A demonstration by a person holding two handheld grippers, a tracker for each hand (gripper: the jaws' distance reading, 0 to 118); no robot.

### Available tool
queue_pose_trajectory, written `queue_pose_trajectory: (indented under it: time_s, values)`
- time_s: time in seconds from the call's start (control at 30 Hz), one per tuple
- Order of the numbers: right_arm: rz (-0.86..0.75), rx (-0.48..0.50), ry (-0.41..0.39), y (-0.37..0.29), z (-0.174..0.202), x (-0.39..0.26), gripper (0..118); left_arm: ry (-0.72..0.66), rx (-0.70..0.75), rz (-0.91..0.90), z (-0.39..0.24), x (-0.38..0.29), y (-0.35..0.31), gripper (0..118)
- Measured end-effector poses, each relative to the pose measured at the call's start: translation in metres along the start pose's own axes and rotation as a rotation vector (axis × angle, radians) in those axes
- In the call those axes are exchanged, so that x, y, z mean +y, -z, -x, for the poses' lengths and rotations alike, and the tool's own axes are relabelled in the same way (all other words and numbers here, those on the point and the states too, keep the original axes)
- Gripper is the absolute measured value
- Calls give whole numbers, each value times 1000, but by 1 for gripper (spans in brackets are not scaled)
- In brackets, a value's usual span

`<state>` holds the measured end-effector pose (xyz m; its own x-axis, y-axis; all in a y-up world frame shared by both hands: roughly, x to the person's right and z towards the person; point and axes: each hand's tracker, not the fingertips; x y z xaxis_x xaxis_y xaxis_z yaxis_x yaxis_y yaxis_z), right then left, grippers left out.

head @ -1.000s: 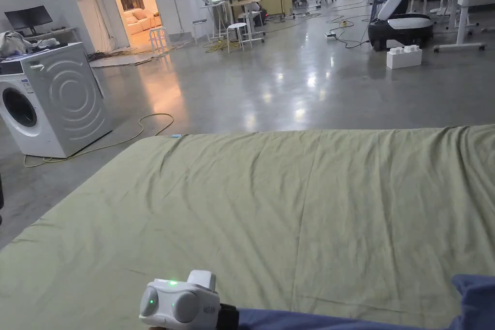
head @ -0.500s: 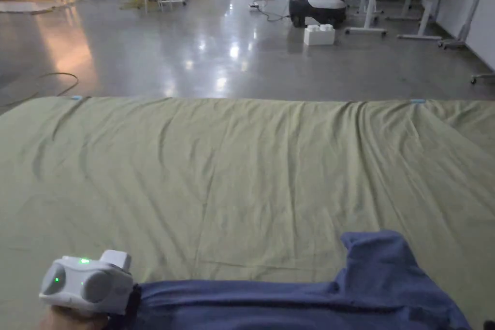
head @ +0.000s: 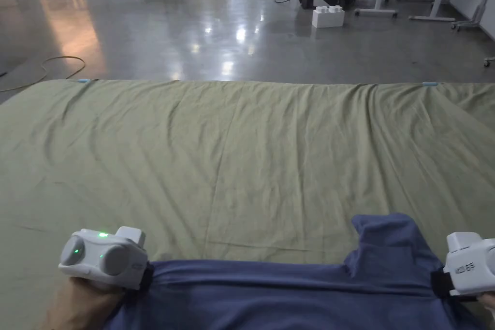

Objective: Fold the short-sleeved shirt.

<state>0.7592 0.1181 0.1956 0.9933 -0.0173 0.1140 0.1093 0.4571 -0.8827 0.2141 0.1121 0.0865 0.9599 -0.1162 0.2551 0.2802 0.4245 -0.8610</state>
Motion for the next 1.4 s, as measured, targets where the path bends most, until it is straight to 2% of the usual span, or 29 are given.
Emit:
queue_pose_trajectory:
  time_s: [0.03, 0.13, 0.23, 0.3, 0.4, 0.43, 0.5, 0.57, 0.73, 0.77, 0.8, 0.83, 0.87, 0.9, 1.0, 1.07, 1.17, 1.23, 1.3, 1.4]
  values:
    - [-16, 12, 43, -11, -3, -3, 4, -5, -7, -13, 2, -2, -15, 6]
    - [-176, 53, 41, -73, 5, -23, 4, -28, -87, -210, 14, -24, -75, 6]
    - [-265, 112, 49, -137, 6, -66, 5, -88, -145, -331, 33, -68, -136, 6]
    - [-328, 90, 22, -173, 8, -105, 4, -111, -154, -357, 41, -101, -163, 6]
    - [-362, 124, 66, -204, 3, -167, 5, -143, -188, -361, 49, -152, -181, 6]
    - [-367, 127, 86, -209, 4, -189, 5, -143, -192, -347, 50, -171, -183, 6]
    - [-374, 130, 57, -205, 5, -221, 5, -152, -198, -338, 46, -197, -176, 6]
    - [-345, 79, 35, -196, 11, -245, 5, -172, -216, -287, 39, -216, -161, 6]
    - [-296, 56, 73, -164, 17, -270, 8, -160, -200, -261, 26, -247, -134, 10]
    - [-287, 38, 70, -162, 18, -272, 21, -167, -186, -252, 27, -251, -133, 18]
    - [-283, 13, 60, -162, 18, -273, 53, -173, -176, -246, 29, -254, -133, 38]
    - [-285, 11, 59, -164, 17, -274, 75, -198, -163, -257, 31, -257, -135, 57]
    - [-296, 15, 61, -167, 10, -279, 80, -214, -147, -280, 34, -258, -142, 76]
    - [-322, 21, 63, -174, 7, -279, 77, -225, -135, -326, 37, -261, -152, 86]
    - [-422, 45, 31, -200, 2, -278, 77, -272, -129, -620, 38, -269, -207, 86]
    - [-529, 27, 43, -227, 5, -274, 77, -307, -115, -780, 31, -273, -255, 87]
    - [-707, 67, 105, -274, 17, -271, 77, -234, -39, -935, 7, -272, -315, 88]
    - [-820, 59, 111, -299, 28, -269, 77, -183, 5, -988, -11, -271, -348, 88]
    - [-892, 25, 62, -319, 43, -269, 77, -125, 51, -1037, -28, -270, -371, 87]
    - [-928, -34, -66, -336, 63, -268, 77, -36, 79, -1123, -52, -276, -396, 86]
